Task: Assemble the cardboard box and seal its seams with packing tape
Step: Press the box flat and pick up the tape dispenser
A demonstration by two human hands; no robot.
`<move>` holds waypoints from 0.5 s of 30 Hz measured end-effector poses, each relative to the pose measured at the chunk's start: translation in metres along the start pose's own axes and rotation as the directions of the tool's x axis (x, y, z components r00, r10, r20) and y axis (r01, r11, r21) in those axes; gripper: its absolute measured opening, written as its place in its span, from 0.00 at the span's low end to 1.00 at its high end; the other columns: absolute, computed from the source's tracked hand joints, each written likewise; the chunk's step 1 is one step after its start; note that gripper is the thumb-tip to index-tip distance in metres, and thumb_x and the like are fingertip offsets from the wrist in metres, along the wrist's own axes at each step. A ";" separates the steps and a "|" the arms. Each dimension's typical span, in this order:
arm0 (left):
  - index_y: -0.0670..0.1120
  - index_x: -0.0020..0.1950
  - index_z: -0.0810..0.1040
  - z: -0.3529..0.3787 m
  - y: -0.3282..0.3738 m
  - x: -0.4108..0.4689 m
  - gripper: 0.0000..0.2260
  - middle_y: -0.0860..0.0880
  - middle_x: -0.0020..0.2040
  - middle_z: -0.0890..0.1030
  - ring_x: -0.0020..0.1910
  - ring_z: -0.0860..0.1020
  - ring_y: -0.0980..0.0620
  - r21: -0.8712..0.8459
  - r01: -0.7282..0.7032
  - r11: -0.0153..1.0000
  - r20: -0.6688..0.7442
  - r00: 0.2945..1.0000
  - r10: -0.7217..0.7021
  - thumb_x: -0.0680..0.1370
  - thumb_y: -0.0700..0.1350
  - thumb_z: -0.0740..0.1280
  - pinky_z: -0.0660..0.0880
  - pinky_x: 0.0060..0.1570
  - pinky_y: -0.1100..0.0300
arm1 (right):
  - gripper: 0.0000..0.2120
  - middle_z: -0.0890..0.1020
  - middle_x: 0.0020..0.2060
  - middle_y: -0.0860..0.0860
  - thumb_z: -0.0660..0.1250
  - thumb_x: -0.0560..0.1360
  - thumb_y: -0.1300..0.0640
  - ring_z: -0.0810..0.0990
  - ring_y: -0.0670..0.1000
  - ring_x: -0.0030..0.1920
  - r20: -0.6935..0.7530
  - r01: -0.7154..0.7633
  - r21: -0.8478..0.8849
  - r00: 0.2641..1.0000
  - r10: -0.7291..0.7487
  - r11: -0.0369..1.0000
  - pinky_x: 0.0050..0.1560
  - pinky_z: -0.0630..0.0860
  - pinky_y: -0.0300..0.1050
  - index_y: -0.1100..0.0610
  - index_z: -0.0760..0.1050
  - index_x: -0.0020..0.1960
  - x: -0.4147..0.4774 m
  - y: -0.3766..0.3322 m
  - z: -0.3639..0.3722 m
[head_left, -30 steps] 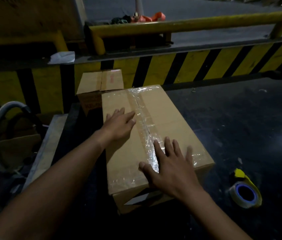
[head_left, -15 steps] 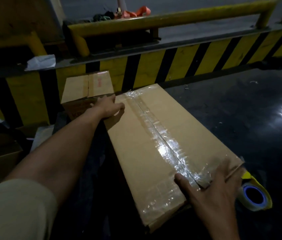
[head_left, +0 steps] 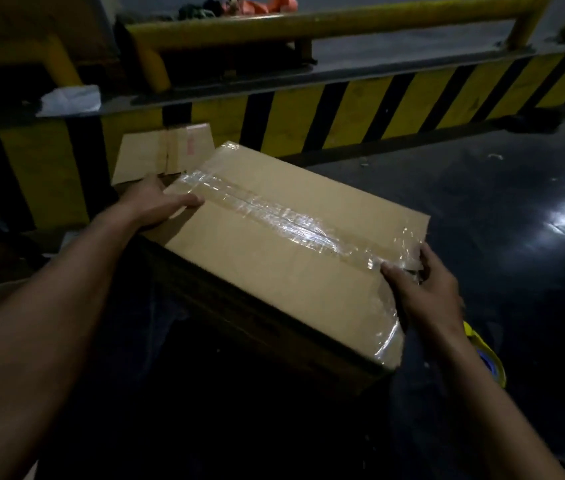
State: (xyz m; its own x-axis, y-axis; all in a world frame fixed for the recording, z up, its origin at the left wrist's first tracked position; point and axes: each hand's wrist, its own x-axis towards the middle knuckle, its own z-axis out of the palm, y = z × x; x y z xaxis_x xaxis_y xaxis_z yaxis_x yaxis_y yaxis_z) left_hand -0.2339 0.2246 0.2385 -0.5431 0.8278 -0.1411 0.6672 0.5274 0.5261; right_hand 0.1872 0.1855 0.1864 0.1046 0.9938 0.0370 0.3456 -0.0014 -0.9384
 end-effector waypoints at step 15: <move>0.53 0.71 0.74 0.031 -0.084 -0.204 0.42 0.42 0.67 0.78 0.63 0.78 0.38 -0.278 0.217 0.936 -0.318 0.899 -0.302 0.62 0.73 0.68 0.75 0.61 0.42 | 0.31 0.75 0.66 0.50 0.69 0.77 0.58 0.75 0.48 0.59 0.541 0.093 -0.037 0.839 -0.058 0.995 0.59 0.72 0.46 0.55 0.63 0.77 0.067 -0.014 -0.008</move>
State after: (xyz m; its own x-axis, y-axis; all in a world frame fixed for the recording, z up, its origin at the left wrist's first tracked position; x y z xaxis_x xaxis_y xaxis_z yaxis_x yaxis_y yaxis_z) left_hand -0.1639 0.0174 0.1969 -0.8518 0.5235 -0.0193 0.3649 0.6195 0.6950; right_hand 0.1972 0.2511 0.2050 -0.4372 0.8937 -0.1004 0.3883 0.0869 -0.9174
